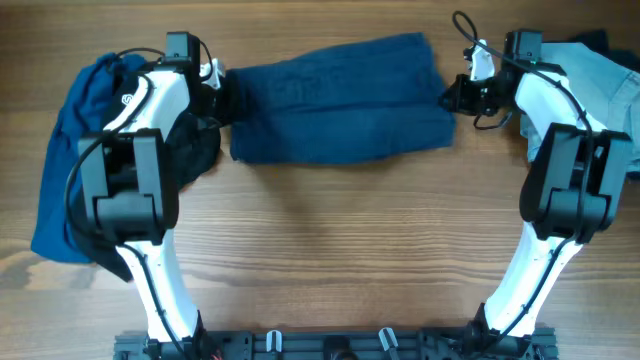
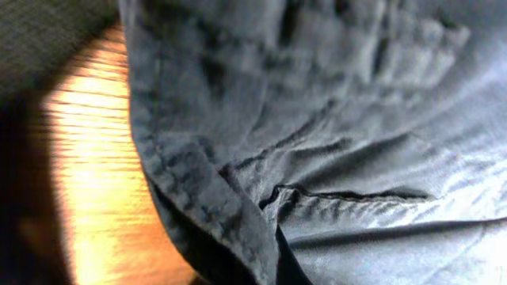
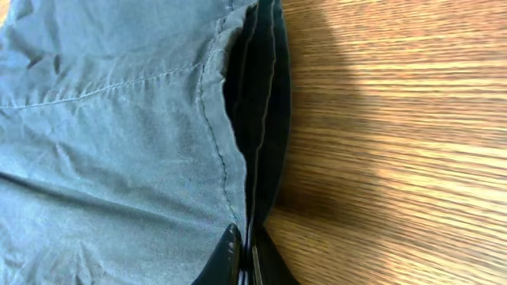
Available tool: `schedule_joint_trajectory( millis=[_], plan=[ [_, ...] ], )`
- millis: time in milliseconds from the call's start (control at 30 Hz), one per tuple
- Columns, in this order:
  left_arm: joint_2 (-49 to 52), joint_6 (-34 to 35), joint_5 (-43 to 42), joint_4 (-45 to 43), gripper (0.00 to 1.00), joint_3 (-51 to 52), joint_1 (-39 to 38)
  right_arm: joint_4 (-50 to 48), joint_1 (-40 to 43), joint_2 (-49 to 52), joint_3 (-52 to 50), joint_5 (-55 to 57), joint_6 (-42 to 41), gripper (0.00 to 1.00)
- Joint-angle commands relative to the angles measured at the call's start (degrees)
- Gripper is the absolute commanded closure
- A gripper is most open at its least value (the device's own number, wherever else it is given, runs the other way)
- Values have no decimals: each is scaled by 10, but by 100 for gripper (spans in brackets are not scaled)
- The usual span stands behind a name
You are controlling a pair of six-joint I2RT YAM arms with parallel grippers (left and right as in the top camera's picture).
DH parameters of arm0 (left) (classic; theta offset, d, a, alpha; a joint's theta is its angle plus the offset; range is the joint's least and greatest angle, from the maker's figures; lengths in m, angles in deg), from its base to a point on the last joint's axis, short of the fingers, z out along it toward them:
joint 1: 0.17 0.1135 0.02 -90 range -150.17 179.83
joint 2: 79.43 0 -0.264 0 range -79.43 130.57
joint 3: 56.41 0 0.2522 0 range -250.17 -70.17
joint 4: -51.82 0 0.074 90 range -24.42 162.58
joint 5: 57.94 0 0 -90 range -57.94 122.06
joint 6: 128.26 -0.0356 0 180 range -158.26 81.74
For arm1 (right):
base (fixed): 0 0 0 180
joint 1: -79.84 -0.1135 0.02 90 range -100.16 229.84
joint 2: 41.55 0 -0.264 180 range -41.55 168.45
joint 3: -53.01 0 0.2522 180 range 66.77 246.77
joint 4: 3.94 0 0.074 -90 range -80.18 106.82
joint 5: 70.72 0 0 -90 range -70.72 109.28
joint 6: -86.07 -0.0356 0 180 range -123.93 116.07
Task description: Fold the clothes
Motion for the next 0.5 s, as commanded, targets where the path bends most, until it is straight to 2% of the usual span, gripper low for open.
schedule_joint_trajectory(
  millis=[0, 467],
  plan=[
    [-51, -23, 50, 5, 96, 0, 4, -11, 8, -10, 11, 33, -9, 96],
    [-119, -4, 50, -6, 96, -3, -111, -34, -59, 11, 10, 65, -24, 96]
  ],
)
